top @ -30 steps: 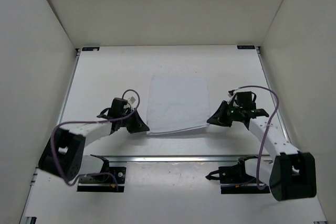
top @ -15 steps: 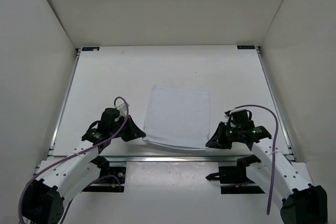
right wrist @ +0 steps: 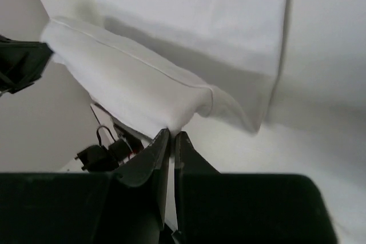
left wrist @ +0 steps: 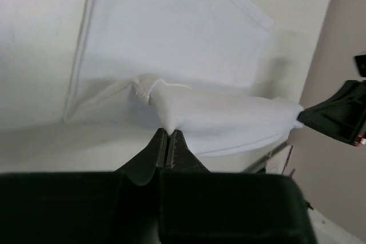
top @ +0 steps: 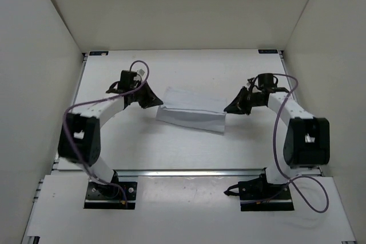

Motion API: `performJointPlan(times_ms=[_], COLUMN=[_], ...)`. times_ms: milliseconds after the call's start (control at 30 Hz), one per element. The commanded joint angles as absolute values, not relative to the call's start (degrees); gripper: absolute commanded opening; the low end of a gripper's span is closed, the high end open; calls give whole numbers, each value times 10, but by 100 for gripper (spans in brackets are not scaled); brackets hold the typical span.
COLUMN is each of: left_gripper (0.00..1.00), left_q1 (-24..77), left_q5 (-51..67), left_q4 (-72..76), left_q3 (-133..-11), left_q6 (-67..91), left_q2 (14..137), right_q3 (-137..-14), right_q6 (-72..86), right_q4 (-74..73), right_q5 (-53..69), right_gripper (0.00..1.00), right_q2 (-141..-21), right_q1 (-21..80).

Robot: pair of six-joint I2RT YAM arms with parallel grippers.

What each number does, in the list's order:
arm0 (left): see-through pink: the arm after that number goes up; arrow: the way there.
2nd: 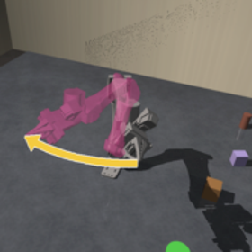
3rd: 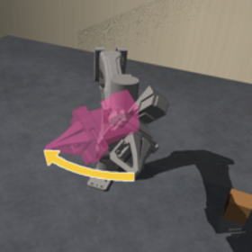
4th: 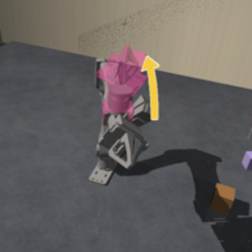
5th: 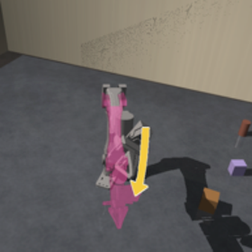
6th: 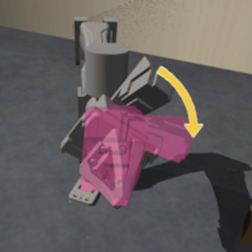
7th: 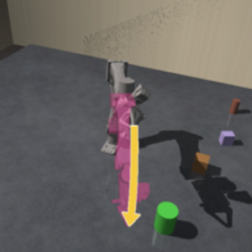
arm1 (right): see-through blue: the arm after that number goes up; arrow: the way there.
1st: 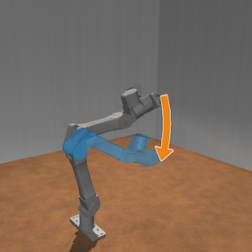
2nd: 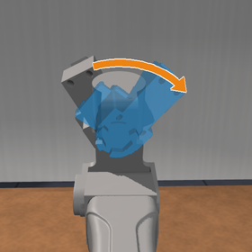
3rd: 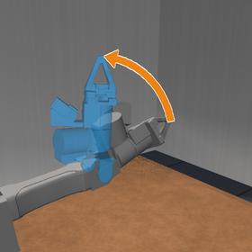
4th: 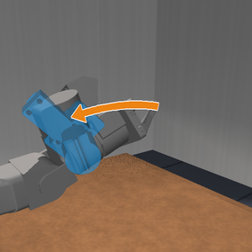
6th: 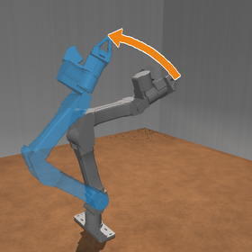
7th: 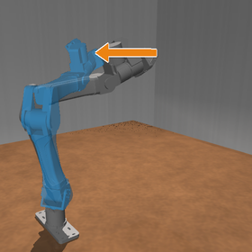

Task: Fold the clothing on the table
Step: Fold the skirt

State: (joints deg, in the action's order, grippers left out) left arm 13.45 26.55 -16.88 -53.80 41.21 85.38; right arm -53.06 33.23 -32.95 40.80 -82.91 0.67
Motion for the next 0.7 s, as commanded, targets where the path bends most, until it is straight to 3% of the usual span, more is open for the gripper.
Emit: performJointPlan(times_ms=[0,67,100,167,233,267,400,500,667], left_gripper=[5,22,22,27,47,48,51,50,54], left_q1=[127,131,130,129,113,109,87,72,70], left_q5=[281,290,291,294,318,328,364,366,287], left_q4=[-129,-137,-146,-174,-193,-184,-99,-52,-77], left_q3=[-642,-732,-794,-894,-981,-989,-880,-743,-590], left_q6=[410,415,416,412,420,425,453,454,393], left_q2=[992,1062,1114,1176,1232,1242,1197,1124,1011], right_q3=[-634,-702,-716,-765,-773,-768,-720,-611,-460], right_q6=[293,304,302,315,329,334,325,322,409], right_q4=[-267,-251,-244,-207,-176,-159,-170,-157,-74], right_q5=[399,401,399,382,370,374,361,325,291], right_gripper=[0,2,5,37,53,56,58,58,56], right_q2=[-944,-1005,-1034,-1058,-1067,-1059,-1011,-949,-849], right_q1=[-17,-30,-37,-51,-64,-66,-63,-48,-6])
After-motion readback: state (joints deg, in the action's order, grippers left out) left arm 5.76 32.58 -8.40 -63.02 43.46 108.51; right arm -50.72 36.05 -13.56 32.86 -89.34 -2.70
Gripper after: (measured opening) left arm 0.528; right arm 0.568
